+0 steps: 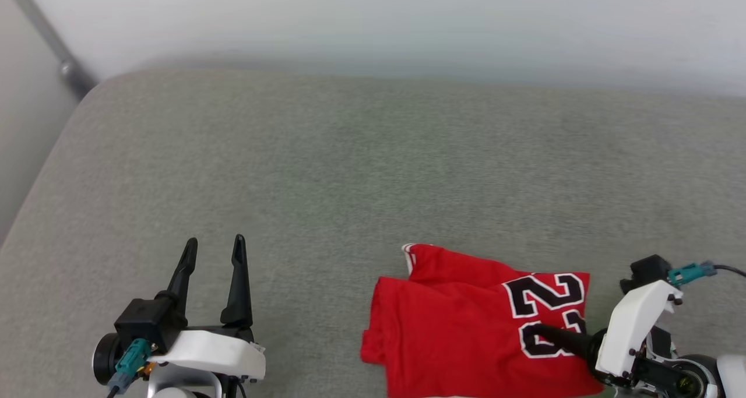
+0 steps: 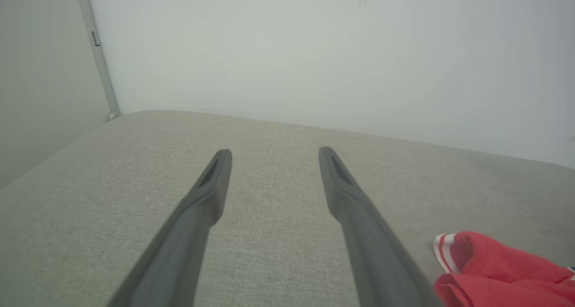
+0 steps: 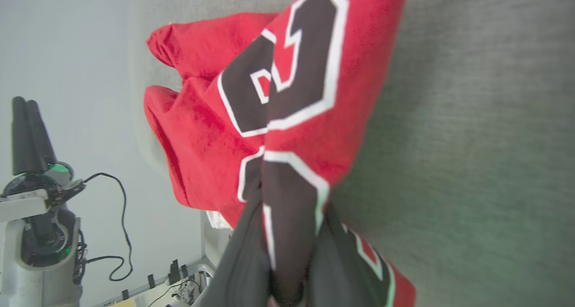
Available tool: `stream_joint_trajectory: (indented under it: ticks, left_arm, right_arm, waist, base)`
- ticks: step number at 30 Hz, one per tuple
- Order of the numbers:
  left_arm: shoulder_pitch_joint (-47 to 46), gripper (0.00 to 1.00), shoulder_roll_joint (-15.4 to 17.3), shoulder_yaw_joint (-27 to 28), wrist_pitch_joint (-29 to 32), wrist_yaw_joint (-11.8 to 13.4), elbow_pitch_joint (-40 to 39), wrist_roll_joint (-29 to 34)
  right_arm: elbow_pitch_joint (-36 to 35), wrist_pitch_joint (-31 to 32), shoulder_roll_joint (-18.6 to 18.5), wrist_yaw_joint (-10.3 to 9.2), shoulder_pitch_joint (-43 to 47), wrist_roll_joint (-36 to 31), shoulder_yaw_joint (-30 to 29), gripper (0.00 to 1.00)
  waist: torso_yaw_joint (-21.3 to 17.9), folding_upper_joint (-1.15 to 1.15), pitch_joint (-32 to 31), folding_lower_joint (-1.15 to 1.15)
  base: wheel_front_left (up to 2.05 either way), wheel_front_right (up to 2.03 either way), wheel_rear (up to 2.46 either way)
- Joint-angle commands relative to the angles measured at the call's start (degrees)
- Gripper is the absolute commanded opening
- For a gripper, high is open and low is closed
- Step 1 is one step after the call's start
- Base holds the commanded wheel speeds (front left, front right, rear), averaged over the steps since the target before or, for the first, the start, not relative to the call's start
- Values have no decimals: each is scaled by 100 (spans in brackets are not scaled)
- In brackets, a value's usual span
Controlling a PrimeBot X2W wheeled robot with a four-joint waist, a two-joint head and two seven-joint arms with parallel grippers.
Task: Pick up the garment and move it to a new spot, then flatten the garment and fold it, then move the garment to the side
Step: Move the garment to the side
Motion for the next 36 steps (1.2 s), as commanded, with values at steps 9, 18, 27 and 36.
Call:
stream_joint_trajectory:
  ticks: [9,18,27,36]
  left_arm:
    - [185,100,-26,79,-13,-13,-154,82]
    - [-175,100,101,102,-7,-112,-430,149]
    - [-1072,100,548,32,415,-328,-1066,372]
    - [-1823,100,892,-20,786,-481,-1644,575]
  right_arm:
    - [127,-614,-830,-3,-361,-1610,675,0]
    - [725,-1246,-1231,-3,-1175,-2566,644,0]
    - [1372,-2527,-1679,-4,-2340,-3322,-45,0]
    - [1731,-3348,-1949,-4,-3190,-4139,-1172,0]
  waist:
    - [-1099,0,-167,-1]
    - [-2267,0,544,-1]
    - [-2724,0,1913,-1]
    - [-2477,0,2933,-1]
  base:
    - [0,0,0]
    - [0,0,0]
    - [0,0,0]
    - [0,0,0]
